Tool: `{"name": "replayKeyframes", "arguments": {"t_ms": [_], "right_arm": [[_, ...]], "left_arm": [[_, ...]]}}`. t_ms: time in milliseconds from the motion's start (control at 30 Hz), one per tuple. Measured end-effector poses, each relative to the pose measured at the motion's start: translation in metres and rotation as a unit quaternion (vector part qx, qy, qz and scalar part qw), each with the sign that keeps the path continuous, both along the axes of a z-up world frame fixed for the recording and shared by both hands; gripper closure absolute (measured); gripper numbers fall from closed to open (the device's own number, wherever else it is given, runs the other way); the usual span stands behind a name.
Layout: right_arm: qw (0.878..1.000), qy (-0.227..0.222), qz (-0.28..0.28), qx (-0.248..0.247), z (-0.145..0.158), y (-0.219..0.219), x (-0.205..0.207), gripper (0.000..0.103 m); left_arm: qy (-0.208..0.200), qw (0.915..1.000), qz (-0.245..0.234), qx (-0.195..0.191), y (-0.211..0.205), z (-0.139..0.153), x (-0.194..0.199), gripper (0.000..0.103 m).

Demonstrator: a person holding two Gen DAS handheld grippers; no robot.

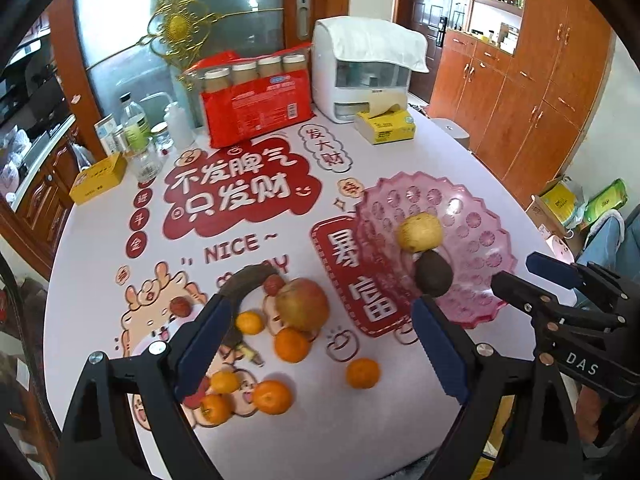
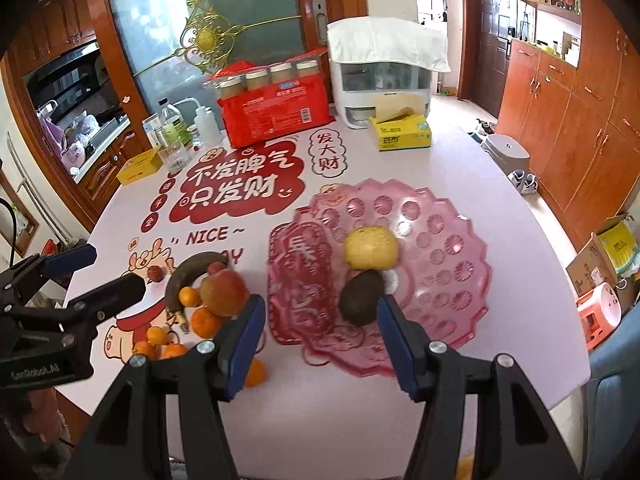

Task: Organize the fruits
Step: 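Grasp the brown banana with the left gripper while the right gripper grasps the red apple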

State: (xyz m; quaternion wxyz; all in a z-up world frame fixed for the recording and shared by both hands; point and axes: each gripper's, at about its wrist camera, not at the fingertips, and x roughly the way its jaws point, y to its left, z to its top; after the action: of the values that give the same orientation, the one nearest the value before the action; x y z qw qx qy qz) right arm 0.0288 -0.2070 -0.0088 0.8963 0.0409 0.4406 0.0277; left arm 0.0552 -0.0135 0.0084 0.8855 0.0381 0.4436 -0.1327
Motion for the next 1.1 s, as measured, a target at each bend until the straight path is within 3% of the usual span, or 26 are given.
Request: {"name": "replayKeyframes", "arguments": {"t_ms": [300,533,900,1100], "right_arm": [[1.000,0.006,0.004,0.006,-0.009,0.048,-0.006,0.040],[0.999,0.018,0.013,0.027,-0.031,0.083,0.014,0.036],[0.994,0.084,-0.001,0.063,-0.110,0.120,0.074,0.035],[0.991,0.108,-0.007,0.074,-0.134,0.127,0.093,0.035]], "left_arm": [[-0.004,0.9993,0.035,0.011,0.073,-0.007,0.008,0.012],[0.022,0.9982,0.039,0.039,0.112,-0.037,0.038,0.012],[0.098,0.9944,-0.002,0.039,0.113,-0.121,0.111,0.012],[0.130,0.9909,-0.019,0.030,0.100,-0.160,0.137,0.017]]}}
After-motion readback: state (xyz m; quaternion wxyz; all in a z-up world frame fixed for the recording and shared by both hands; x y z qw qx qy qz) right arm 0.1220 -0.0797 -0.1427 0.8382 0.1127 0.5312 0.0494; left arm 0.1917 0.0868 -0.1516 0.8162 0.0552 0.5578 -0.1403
